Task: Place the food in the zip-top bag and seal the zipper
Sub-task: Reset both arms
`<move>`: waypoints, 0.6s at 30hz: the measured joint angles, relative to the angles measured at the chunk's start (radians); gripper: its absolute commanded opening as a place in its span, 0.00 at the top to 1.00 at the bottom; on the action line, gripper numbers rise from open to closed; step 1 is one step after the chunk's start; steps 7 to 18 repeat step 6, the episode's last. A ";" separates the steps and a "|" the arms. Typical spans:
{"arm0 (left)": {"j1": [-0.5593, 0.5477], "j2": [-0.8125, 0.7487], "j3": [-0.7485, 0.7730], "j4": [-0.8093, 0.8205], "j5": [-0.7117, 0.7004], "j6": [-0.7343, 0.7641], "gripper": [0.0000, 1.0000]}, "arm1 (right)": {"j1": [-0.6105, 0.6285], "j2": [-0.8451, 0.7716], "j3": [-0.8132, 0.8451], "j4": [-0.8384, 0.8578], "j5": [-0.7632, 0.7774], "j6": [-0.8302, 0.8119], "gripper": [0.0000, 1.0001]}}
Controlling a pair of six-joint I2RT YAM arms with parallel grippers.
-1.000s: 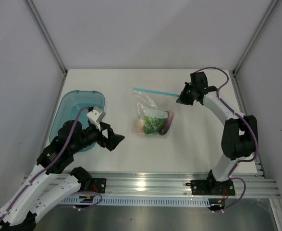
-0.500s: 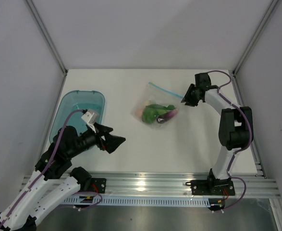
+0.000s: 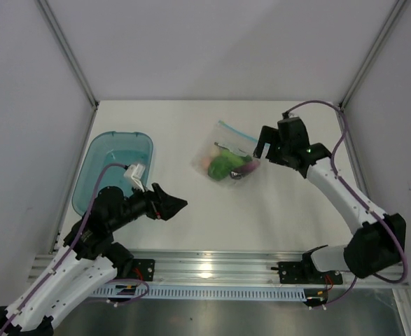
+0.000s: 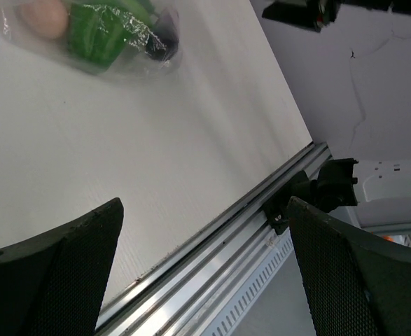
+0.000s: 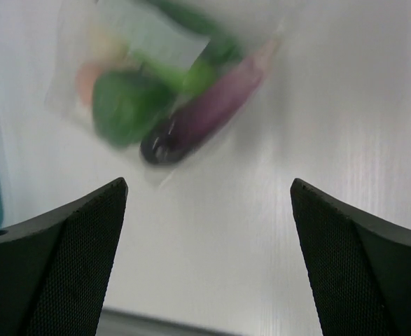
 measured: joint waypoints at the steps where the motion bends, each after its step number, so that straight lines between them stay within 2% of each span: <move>1: 0.000 -0.011 -0.015 0.005 -0.004 -0.023 0.01 | 0.047 -0.034 -0.017 -0.008 0.021 0.009 0.01; 6: 0.000 -0.046 -0.091 0.047 -0.014 -0.105 0.01 | 0.306 -0.212 -0.163 -0.075 0.116 0.094 0.01; 18: 0.000 -0.046 -0.091 0.047 -0.014 -0.105 0.01 | 0.306 -0.212 -0.163 -0.075 0.116 0.094 0.01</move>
